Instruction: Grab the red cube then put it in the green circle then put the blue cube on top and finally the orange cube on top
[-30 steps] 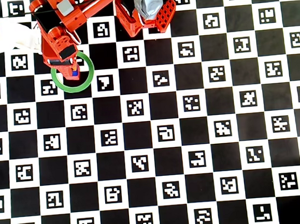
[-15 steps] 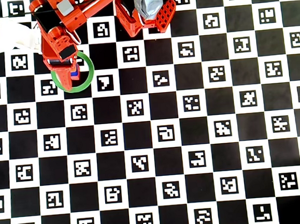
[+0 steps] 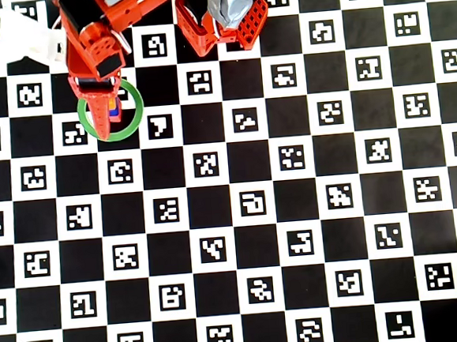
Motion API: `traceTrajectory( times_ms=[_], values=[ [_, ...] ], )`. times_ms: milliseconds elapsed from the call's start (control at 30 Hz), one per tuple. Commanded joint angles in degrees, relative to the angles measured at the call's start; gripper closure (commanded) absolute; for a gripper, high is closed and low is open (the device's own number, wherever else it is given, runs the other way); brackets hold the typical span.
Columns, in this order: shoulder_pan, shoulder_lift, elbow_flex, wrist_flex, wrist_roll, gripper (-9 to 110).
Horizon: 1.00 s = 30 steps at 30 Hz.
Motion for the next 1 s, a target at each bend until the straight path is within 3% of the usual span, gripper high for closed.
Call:
traceTrajectory(
  times_ms=[0,233,533,833,967],
  values=[
    [-0.4,4.9,-7.3,1.4,0.8,51],
    [-5.6,8.6,-10.7,3.1,5.2,61],
    [-20.3,16.1,-10.3,4.0,14.6,67],
    [-36.4,26.2,1.9,-0.7,19.2,93],
    [-40.4,34.1,12.4,-9.0,17.8,104]
  ],
)
